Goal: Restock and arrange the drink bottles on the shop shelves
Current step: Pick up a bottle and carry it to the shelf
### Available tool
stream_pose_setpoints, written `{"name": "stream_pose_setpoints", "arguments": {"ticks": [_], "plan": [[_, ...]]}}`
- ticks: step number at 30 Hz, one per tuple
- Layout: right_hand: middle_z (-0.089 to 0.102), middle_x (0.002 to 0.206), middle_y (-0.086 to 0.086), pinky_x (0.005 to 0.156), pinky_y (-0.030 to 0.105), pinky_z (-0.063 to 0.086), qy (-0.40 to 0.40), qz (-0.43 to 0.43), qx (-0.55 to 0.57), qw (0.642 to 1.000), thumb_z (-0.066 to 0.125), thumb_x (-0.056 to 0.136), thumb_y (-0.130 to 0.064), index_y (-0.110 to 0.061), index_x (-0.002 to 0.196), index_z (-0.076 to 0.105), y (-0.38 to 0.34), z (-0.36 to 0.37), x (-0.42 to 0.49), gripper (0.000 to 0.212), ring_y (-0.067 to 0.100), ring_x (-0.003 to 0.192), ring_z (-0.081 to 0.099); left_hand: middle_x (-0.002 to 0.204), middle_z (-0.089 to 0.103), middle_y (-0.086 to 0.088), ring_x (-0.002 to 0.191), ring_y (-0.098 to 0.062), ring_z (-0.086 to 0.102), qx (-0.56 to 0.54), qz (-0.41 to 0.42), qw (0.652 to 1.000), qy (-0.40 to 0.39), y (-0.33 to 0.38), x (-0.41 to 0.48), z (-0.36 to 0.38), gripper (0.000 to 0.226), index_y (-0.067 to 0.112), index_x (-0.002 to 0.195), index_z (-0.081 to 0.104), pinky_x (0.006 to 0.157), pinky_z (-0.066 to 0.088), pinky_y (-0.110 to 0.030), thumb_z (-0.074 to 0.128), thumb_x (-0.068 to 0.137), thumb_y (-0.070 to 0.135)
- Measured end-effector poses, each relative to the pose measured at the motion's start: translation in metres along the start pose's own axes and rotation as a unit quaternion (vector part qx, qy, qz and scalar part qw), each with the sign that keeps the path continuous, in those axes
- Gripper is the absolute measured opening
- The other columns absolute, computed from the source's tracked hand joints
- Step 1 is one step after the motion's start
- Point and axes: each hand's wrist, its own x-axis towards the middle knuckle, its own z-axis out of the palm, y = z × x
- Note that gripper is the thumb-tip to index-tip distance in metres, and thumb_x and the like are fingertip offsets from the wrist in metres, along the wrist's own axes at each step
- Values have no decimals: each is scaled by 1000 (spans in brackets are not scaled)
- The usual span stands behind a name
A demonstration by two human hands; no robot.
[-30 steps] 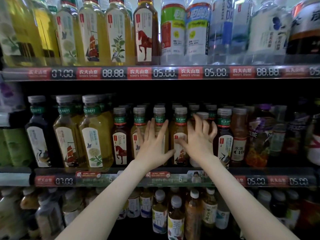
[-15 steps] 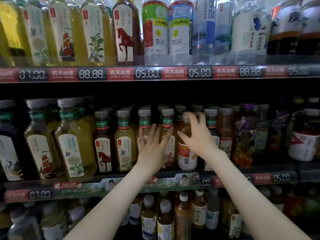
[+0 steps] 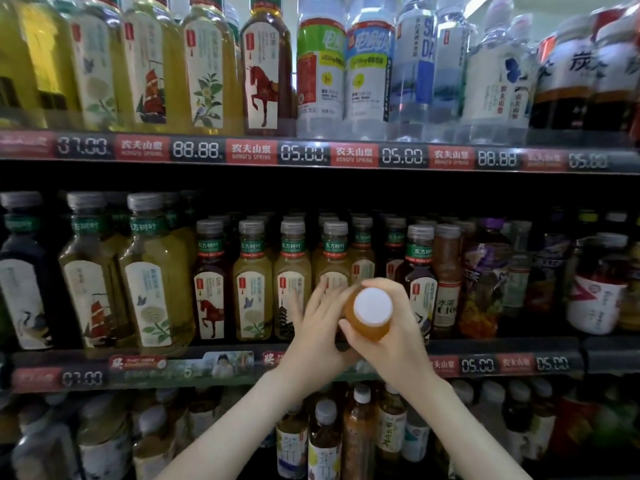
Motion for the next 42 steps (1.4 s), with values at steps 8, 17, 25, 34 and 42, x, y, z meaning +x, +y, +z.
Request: {"name": "stream_pose_setpoints", "arguments": {"ticks": [8, 17, 25, 34, 42], "plan": [[59, 104, -11, 81, 12, 48, -94, 151, 128, 976, 79, 74, -13, -37, 109, 46, -52, 7, -1, 54, -3, 98, 59, 116, 52, 26, 105, 9, 53, -169, -96, 981, 23, 19, -47, -28, 78, 49, 125, 27, 84, 47, -12, 80, 69, 38], [52, 111, -19, 76, 9, 41, -280, 290, 71, 913, 78, 71, -43, -39, 116, 46, -40, 63, -67, 55, -10, 99, 51, 111, 50, 22, 99, -1, 56, -126, -218, 967, -45, -28, -148, -22, 71, 41, 123, 24, 79, 50, -22, 75, 74, 46], [56, 103, -19, 77, 3, 36, -347, 309, 1, 885, 75, 78, -39, -35, 104, 52, -2, 121, -168, 34, -12, 99, 49, 124, 55, -2, 108, -20, 57, -73, -286, 944, -144, -99, -273, 40, 81, 14, 135, 37, 76, 43, -24, 61, 70, 55], [54, 97, -5, 70, 19, 34, -499, 418, -79, 755, 76, 69, -14, -23, 95, 54, 73, 151, -381, 35, 17, 87, 55, 128, 47, -10, 119, -31, 47, -87, -382, 846, -361, -126, -425, 179, 66, 9, 135, 38, 97, 40, -41, 67, 82, 37], [43, 126, 7, 81, 30, 39, -636, 443, -169, 609, 72, 79, -22, -11, 125, 47, 173, 162, -593, 53, 30, 110, 54, 146, 32, -5, 128, -29, 40, -51, -475, 758, -444, -125, -579, 304, 57, 16, 145, 27, 95, 41, -37, 50, 94, 26]]}}
